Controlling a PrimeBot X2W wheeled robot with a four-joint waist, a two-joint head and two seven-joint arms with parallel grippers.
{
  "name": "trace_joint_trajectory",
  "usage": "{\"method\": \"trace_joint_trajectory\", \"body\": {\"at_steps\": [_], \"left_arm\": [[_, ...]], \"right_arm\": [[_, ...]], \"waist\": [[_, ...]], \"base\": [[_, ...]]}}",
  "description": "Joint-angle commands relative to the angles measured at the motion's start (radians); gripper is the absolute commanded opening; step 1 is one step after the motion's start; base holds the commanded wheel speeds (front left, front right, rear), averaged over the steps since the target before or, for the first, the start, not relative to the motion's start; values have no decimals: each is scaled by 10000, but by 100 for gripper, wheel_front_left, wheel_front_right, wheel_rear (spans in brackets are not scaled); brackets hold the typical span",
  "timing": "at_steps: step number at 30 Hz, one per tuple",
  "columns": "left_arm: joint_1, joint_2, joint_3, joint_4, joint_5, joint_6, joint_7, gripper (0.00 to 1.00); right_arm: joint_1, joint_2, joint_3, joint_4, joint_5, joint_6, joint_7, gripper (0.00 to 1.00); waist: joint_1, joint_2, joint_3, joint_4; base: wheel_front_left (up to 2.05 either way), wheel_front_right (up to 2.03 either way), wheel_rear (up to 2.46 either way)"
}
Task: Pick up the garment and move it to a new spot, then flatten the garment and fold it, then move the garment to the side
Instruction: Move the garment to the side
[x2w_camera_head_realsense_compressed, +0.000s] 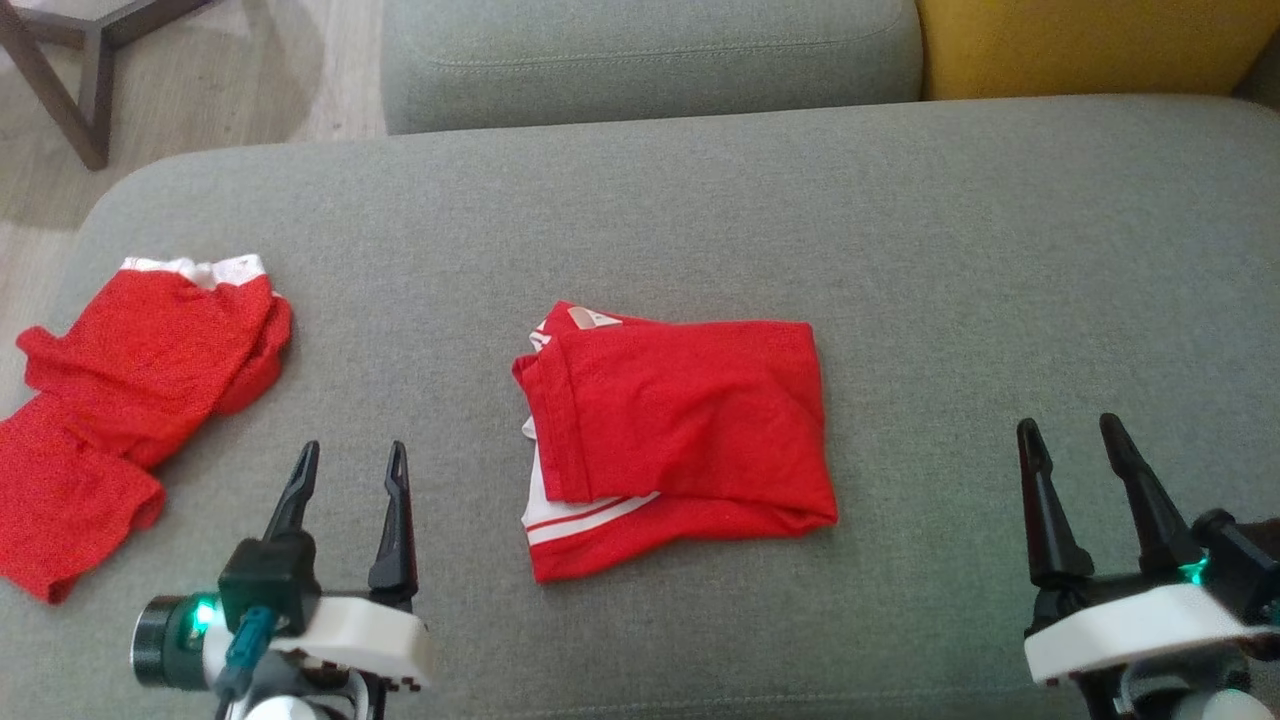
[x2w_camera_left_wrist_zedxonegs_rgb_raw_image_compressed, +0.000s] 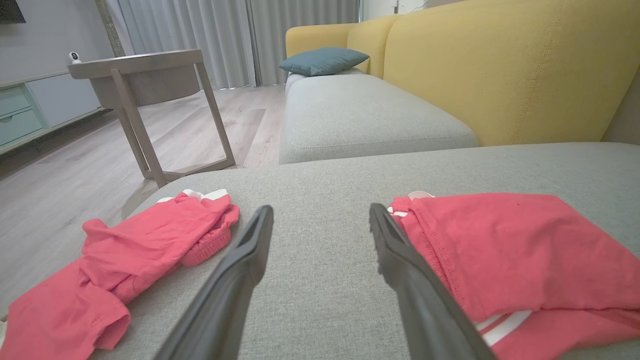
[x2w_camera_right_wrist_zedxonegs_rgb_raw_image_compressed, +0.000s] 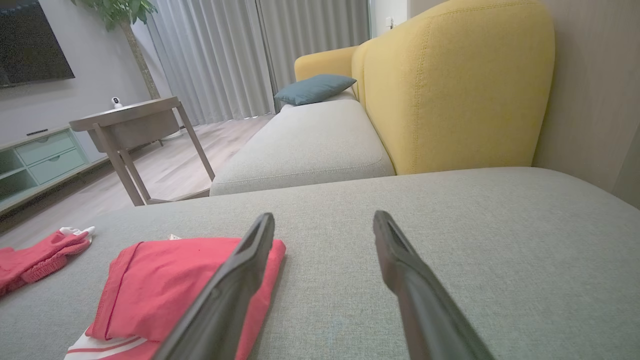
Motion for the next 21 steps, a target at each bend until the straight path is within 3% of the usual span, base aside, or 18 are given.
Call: {"method": "trace_joint_trajectory", "body": {"at_steps": [1,13,21], "left_arm": [[-337,163,309,-352,-106,51,-38,100],[-972,83,130,-481,-62,13,-214,100],[-1987,-260,-277,-262,75,-178,-476,100]], "right_arm": [[-134,-29,209,-369,-26,65,32,100],[-466,-206,72,110,2,65,181,100],[-1765,-486,580,1866,391,65,186,100]], "waist": [[0,-1,0,4],[0,-1,580,574],[0,-1,1513,1504]], "base": [[0,0,0],[0,0,0],[0,0,0]]}}
